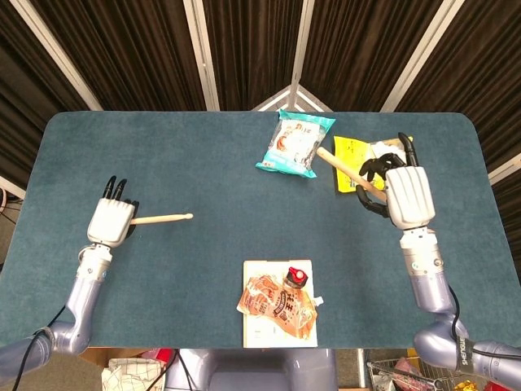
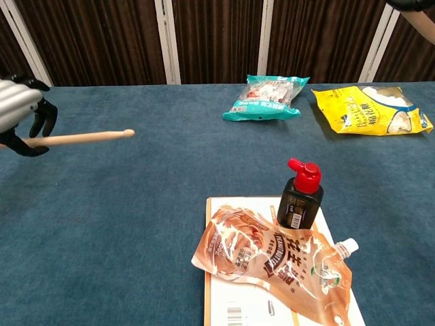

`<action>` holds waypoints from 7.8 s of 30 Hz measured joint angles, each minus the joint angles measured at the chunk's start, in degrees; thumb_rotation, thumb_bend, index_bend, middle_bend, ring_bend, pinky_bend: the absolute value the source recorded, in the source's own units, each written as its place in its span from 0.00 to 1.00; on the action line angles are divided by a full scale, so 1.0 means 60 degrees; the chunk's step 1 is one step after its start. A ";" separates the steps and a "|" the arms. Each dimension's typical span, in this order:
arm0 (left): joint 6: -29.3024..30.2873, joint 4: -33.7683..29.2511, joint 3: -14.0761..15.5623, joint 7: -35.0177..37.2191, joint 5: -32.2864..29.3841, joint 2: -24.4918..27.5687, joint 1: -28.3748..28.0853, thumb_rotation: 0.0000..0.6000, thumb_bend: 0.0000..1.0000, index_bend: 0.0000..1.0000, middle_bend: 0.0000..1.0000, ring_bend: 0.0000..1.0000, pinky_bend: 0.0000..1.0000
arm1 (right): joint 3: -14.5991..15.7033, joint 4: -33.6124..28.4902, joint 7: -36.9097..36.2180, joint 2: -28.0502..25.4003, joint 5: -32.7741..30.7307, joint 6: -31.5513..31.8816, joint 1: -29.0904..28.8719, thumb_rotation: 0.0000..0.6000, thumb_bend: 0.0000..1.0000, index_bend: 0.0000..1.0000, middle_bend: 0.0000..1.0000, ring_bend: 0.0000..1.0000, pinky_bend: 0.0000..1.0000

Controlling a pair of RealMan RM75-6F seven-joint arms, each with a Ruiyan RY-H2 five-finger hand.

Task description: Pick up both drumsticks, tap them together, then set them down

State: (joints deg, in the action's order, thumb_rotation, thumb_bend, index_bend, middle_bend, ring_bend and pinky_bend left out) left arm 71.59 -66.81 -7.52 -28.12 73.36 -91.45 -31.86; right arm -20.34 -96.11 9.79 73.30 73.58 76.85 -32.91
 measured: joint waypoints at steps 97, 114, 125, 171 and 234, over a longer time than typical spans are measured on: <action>0.1133 -0.5349 -0.3066 -0.0986 -0.3301 -0.1043 -0.2965 1.00 0.46 0.68 0.63 0.10 0.00 | -0.0033 0.1047 0.2417 0.1912 0.0540 -0.0809 -0.2685 1.00 0.53 0.68 0.68 0.40 0.00; 0.1166 -0.5227 -0.2931 -0.0782 -0.3293 -0.0836 -0.2808 1.00 0.46 0.69 0.64 0.10 0.00 | -0.0019 0.0969 0.2381 0.1925 0.0524 -0.0707 -0.2620 1.00 0.53 0.67 0.68 0.40 0.00; 0.1056 -0.5087 -0.2862 -0.0596 -0.3333 -0.0735 -0.2729 1.00 0.46 0.69 0.64 0.10 0.00 | -0.0027 0.0982 0.2330 0.1941 0.0500 -0.0659 -0.2579 1.00 0.53 0.68 0.68 0.40 0.00; -0.0965 0.1495 0.0480 0.1020 -0.0734 0.0636 -0.0709 1.00 0.46 0.68 0.61 0.10 0.00 | 0.2201 0.5734 0.1226 0.3671 0.1824 -0.1102 -0.1635 1.00 0.54 0.67 0.68 0.40 0.00; 0.0630 -0.7239 0.0410 0.0423 -0.1378 0.5739 0.2566 1.00 0.24 0.00 0.00 0.00 0.00 | 0.0075 0.1254 0.3986 0.1805 -0.2637 -0.0958 -0.0139 1.00 0.29 0.00 0.07 0.05 0.00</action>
State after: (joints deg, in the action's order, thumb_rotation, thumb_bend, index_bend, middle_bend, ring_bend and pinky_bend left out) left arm 75.37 -110.25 -5.06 -25.58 65.09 -57.01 -16.46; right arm -19.89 -88.59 33.71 84.13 57.76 71.10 -33.75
